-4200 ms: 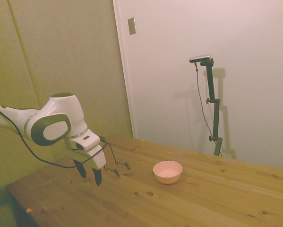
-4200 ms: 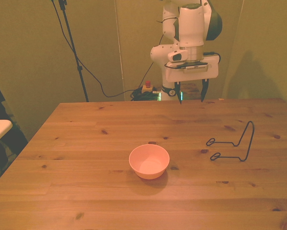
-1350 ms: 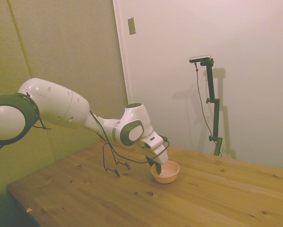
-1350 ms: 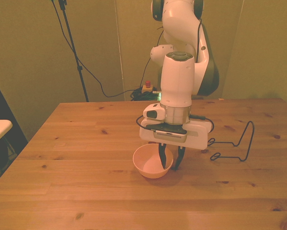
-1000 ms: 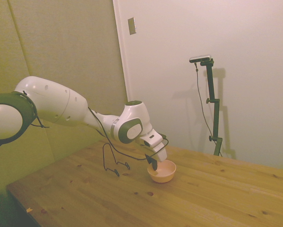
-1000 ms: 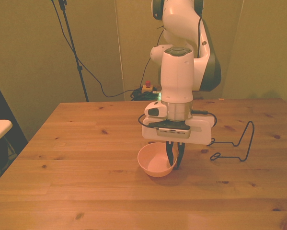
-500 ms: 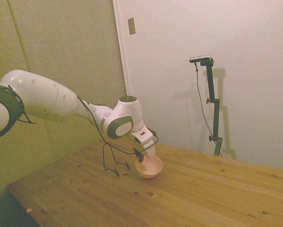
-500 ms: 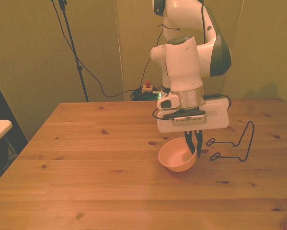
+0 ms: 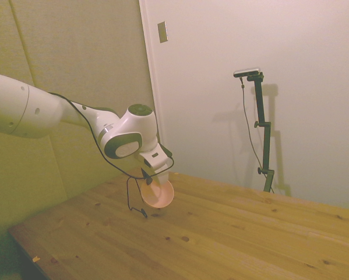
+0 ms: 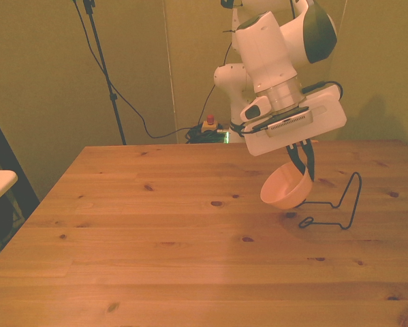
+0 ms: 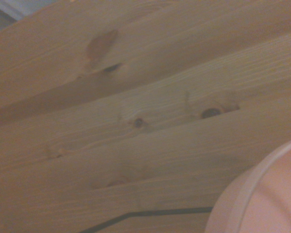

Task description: Load the bowl

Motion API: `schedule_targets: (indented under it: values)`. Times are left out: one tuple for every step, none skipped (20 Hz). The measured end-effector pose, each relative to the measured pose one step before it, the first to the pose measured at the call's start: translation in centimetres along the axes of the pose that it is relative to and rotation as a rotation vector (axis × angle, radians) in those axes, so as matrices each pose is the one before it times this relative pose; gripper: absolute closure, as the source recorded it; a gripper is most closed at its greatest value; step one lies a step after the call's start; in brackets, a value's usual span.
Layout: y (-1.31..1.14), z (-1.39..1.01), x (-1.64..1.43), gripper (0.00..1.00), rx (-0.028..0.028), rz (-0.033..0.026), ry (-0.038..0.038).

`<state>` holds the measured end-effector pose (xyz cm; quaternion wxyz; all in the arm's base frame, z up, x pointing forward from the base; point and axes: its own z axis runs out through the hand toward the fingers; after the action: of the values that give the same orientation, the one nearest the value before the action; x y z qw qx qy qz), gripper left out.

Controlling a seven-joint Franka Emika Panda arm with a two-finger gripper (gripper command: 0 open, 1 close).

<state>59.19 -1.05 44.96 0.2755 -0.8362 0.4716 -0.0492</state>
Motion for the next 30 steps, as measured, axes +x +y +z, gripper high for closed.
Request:
schedule_targets:
  values:
    - [0.007,-0.021,0.002,1.00,0.02587,-0.00144,-0.02157]
    - [0.078,0.034,-0.071,1.00,0.02164,-0.00427,-0.03034]
    - [0.058,0.030,-0.072,1.00,0.02106,-0.00583,-0.02823]
    - [-0.017,0.035,-0.119,1.00,0.01839,-0.00537,-0.02410]
    - [-0.118,0.114,-0.294,1.00,0.01936,-0.00955,-0.03305]
    - [-0.215,0.130,-0.356,1.00,0.02010,-0.01224,-0.03043]
    - [-0.286,0.132,-0.395,1.00,0.01861,-0.01335,-0.02600]
    - [-0.290,0.076,-0.372,1.00,0.01423,-0.01830,-0.02179]
    - [-0.481,-0.374,-0.691,1.00,0.01556,-0.03716,-0.01984]
    - [0.026,0.013,-0.003,1.00,-0.00053,-0.00019,-0.00120]
    - [0.032,-0.017,0.026,1.00,0.00167,-0.00054,-0.00075]
    - [0.067,-0.063,0.074,1.00,0.00679,0.00045,-0.00278]
    - [0.118,-0.038,0.076,1.00,0.00780,-0.00246,-0.00899]
    - [0.186,0.003,0.104,1.00,0.01179,-0.00466,-0.01549]
    - [0.244,0.058,0.148,1.00,0.01017,-0.00442,-0.01519]
    - [0.270,0.174,0.178,1.00,0.01035,-0.00333,-0.01414]
    - [0.271,0.263,0.136,1.00,0.00785,-0.00451,-0.01532]
    - [0.293,0.318,0.164,1.00,0.00579,-0.00305,-0.01086]
    - [0.284,0.354,0.172,1.00,0.00567,-0.00186,-0.01039]
    - [0.210,0.311,0.157,1.00,0.00756,-0.00358,-0.00782]
    - [0.206,0.295,0.156,1.00,0.00964,-0.00121,-0.00678]
    - [0.220,0.274,0.187,1.00,0.01062,-0.00332,-0.00462]
    - [0.234,0.240,0.142,1.00,0.00798,-0.00222,-0.00383]
    - [0.231,0.228,0.132,1.00,0.00896,-0.00044,-0.00371]
    - [0.228,0.214,0.122,1.00,0.00833,-0.00202,-0.00334]
    - [0.201,0.192,0.131,1.00,0.00523,-0.00044,-0.00253]
    - [0.160,0.160,0.114,1.00,0.00518,0.00005,-0.00207]
    - [0.149,0.129,0.081,1.00,0.00356,-0.00124,-0.00164]
    - [0.145,0.119,0.062,1.00,0.00503,-0.00032,-0.00161]
    - [0.203,0.117,0.050,1.00,0.00195,0.00004,-0.00126]
